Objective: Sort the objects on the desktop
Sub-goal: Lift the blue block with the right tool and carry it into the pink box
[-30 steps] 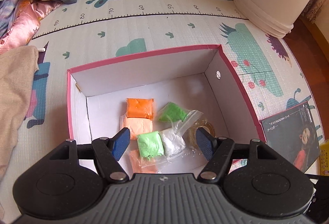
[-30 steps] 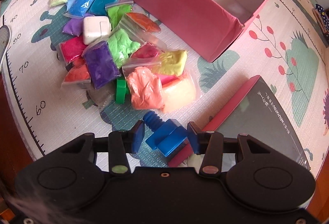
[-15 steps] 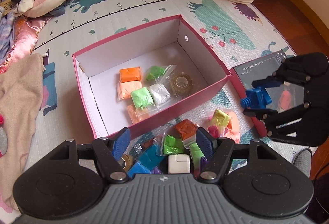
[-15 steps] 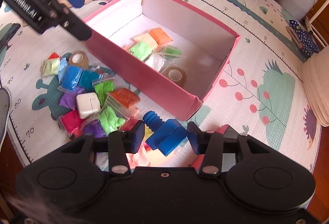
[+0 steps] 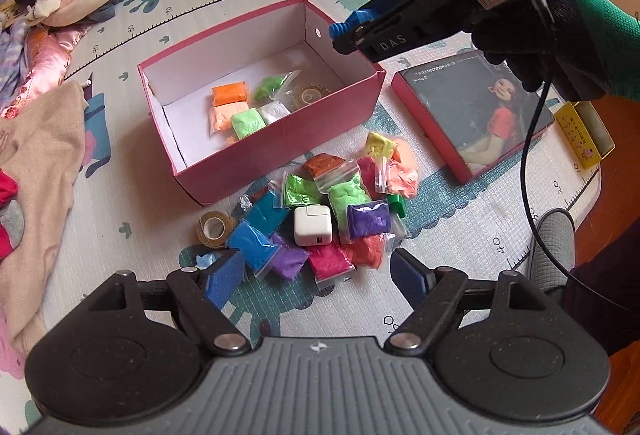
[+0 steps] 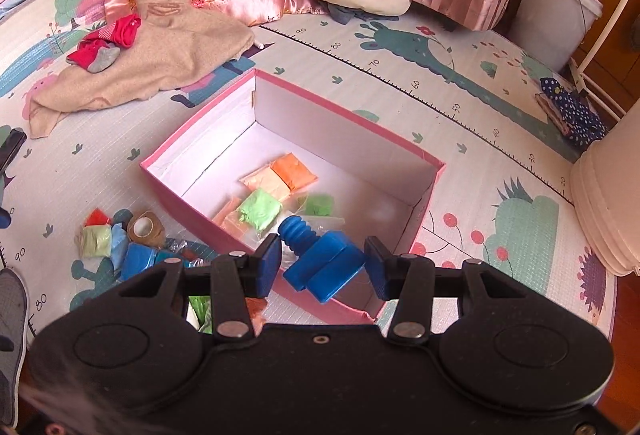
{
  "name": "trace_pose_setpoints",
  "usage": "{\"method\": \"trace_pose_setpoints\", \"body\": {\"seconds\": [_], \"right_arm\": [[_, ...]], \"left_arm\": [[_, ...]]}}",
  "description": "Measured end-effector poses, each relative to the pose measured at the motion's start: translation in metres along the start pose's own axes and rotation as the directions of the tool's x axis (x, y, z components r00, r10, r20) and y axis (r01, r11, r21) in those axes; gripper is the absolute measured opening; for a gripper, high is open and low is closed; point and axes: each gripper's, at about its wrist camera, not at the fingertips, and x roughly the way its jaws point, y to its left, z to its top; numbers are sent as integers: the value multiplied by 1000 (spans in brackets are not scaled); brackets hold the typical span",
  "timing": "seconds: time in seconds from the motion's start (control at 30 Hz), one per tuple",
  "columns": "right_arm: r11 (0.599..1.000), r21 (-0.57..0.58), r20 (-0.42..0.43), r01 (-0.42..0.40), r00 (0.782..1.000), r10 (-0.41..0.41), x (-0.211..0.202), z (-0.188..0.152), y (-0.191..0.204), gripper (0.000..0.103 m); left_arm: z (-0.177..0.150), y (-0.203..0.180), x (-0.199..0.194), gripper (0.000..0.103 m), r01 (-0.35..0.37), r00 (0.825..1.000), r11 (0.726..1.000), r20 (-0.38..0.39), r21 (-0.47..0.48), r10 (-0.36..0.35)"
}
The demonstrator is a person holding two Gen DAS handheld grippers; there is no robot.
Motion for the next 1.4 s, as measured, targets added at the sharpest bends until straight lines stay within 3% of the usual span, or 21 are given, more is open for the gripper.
{"method": "trace_pose_setpoints", "body": {"seconds": [0.37, 0.53, 0.67, 1.13, 1.4], "right_arm": [[999, 19, 11, -31, 999, 31, 37, 42, -7, 46], [999, 36, -7, -41, 999, 41, 66, 59, -20, 46], [998, 48, -50, -49, 997, 52, 98, 62, -24, 46], [998, -42, -208, -49, 977, 39, 190, 60, -17, 46], [996, -58, -228, -65, 972, 50, 218, 60, -13, 46]], "left_arm": [[-23, -32, 52, 80, 7, 991, 984, -134, 179, 17], [-15, -18, 54, 80, 1, 993, 993, -121, 120, 14], [-16, -15, 65, 80, 12, 987, 994, -159, 108, 5], [-7, 1, 76, 80, 18, 979, 999, -206, 44, -9], [-1, 0, 83, 80, 32, 976, 999, -218, 27, -25]]}}
